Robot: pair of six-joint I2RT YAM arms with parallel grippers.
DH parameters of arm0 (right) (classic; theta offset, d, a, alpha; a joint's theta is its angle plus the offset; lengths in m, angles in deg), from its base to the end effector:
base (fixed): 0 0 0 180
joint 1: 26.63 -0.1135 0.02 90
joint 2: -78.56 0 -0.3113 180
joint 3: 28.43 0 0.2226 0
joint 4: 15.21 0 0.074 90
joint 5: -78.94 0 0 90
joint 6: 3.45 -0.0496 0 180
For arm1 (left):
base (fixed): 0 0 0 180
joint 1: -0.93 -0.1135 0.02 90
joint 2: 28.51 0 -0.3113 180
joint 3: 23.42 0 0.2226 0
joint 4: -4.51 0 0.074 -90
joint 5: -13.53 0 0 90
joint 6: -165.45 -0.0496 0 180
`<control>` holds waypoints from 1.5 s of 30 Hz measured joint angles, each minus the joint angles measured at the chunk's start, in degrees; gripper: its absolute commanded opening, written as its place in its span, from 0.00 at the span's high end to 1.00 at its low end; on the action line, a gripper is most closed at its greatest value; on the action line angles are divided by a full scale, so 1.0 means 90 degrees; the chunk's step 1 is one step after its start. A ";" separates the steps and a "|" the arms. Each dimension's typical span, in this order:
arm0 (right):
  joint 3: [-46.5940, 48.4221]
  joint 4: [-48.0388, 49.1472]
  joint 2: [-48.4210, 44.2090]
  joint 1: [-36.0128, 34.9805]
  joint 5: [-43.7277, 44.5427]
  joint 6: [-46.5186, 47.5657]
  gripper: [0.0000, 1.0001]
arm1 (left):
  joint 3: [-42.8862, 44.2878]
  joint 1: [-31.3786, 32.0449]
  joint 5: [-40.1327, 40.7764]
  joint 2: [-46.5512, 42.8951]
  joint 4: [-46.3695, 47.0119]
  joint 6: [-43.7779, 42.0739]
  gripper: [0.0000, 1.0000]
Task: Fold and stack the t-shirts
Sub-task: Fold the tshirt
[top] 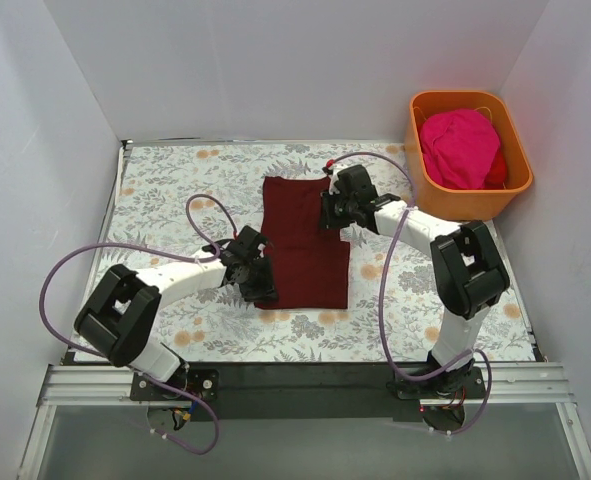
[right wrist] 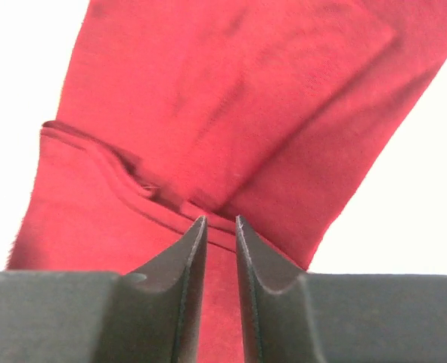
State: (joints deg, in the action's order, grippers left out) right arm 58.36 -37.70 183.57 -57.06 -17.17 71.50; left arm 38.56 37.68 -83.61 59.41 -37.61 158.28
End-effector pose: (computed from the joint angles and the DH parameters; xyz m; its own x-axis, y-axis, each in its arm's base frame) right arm 0.3470 0.2100 0.2641 -0.6919 -0.1070 -0.7140 -0.4075 0.8743 0.2639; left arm 0.2006 -0.1575 0.2129 -0.7187 -0.6920 0.0678 -0.6587 0.6464 -0.3851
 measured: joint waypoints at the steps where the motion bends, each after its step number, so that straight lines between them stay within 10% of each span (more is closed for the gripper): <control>1: -0.0007 -0.0002 -0.0073 -0.0019 -0.0146 -0.0002 0.70 | -0.0107 0.0027 -0.0034 -0.0117 -0.0024 0.0046 0.65; 14: -0.3351 0.1333 -0.2382 -0.0248 -0.2924 -0.1025 0.55 | -0.0714 0.0158 -0.0498 -0.2098 -0.0066 0.0784 0.68; 25: -0.4996 0.1999 -0.2142 0.0415 -0.4029 -0.1630 0.55 | -0.1681 -0.0379 -0.1013 -0.1418 0.0231 0.1180 0.80; 35: -0.4721 0.1962 -0.2555 0.0775 -0.4284 -0.1627 0.55 | -0.1486 -0.0624 -0.1086 -0.2198 -0.0002 0.1178 0.75; 45: -0.2854 0.2416 -0.1416 0.0840 -0.3138 -0.1593 0.56 | 0.0697 -0.1501 -0.1214 0.0629 0.0974 0.0823 0.75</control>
State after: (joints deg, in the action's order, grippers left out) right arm 32.68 -15.95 170.83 -49.50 -45.41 57.16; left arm 44.83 24.17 -94.54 65.07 -28.84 165.69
